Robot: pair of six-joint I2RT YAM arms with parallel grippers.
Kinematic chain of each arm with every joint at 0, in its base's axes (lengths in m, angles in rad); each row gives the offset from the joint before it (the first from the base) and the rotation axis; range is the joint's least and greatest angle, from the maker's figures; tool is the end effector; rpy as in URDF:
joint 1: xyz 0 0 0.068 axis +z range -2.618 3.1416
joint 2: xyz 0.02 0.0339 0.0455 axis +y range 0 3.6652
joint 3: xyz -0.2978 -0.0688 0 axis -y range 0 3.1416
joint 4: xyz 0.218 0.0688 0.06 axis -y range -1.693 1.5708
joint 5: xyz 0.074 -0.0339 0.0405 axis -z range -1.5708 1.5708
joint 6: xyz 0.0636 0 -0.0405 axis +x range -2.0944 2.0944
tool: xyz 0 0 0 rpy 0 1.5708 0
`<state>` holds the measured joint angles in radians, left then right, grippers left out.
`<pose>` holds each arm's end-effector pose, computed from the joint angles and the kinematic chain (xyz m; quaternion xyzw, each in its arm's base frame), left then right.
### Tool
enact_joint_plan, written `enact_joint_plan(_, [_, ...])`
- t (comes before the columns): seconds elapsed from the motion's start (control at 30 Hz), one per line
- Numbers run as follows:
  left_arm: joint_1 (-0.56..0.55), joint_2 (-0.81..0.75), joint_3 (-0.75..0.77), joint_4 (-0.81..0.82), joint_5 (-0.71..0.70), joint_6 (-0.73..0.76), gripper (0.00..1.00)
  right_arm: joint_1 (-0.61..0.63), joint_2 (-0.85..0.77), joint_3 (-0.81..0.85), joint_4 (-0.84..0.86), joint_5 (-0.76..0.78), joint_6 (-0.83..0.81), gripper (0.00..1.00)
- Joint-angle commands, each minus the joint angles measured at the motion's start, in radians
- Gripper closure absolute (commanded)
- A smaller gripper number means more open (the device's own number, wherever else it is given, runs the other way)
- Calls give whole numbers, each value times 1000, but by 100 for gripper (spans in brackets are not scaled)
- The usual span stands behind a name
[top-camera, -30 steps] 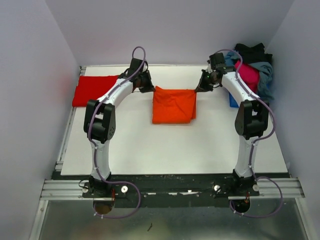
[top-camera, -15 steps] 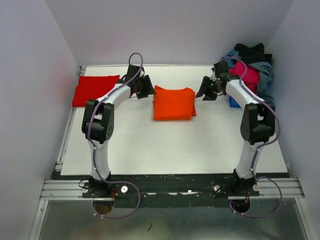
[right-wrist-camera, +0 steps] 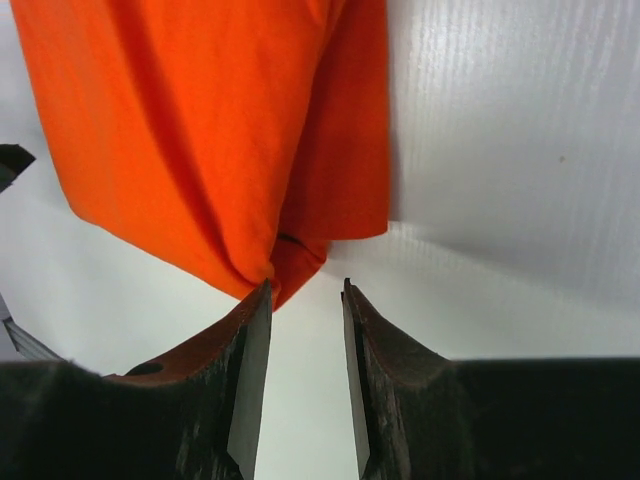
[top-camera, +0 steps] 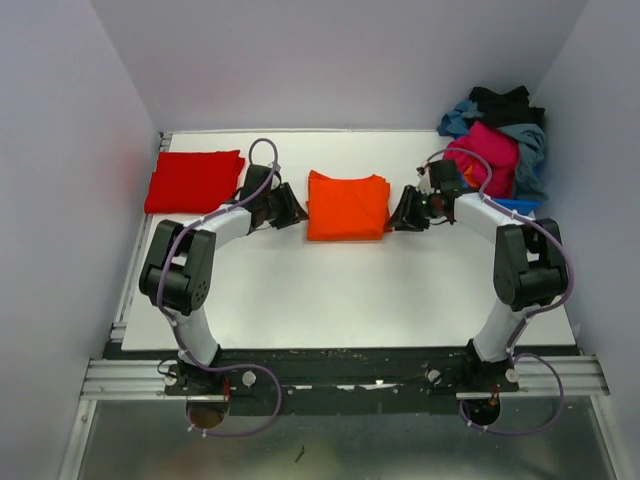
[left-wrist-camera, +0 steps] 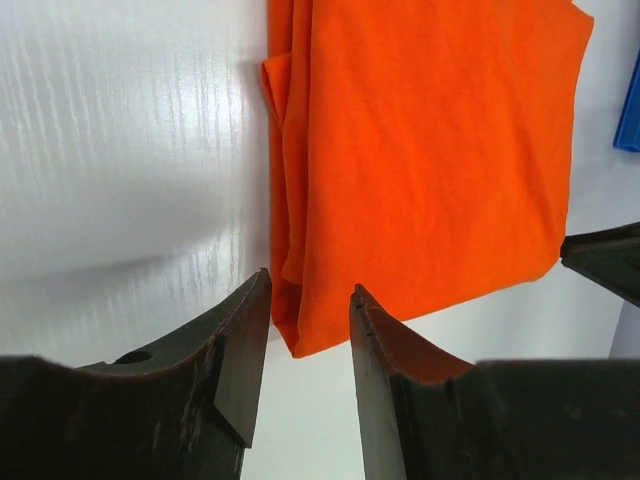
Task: Fold and stack the t-shirts
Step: Fold the long partially folded tshirt into a neat square
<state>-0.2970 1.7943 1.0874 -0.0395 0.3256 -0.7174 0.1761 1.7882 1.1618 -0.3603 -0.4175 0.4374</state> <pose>0.3663 -0.1334 0.2168 -0.1251 0.8978 -0.3218 0.2734 0.3587 0.0900 0.2149 0.0629 0.9367 0.2742 0.2086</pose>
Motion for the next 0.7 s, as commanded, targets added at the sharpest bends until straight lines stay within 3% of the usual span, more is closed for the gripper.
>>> enact_joint_plan(0.0, [-7, 36, -1, 93, 61, -11, 53, 6, 34, 10, 92, -85, 7, 57])
enact_joint_plan(0.4, [-21, 96, 16, 118, 122, -22, 62, 20, 112, 38, 110, -179, 20, 60])
enact_joint_plan(0.5, [-24, 93, 6, 128, 138, -28, 66, 20, 105, 27, 119, -202, 26, 71])
enact_joint_plan(0.57, [-25, 86, -1, 132, 136, -27, 76, 20, 88, 24, 116, -193, 24, 88])
enact_joint_plan(0.6, [-25, 85, -4, 133, 136, -25, 86, 20, 82, 29, 107, -184, 23, 96])
enact_joint_plan(0.67, [-25, 86, -3, 135, 147, -24, 99, 22, 77, 50, 75, -172, 17, 99])
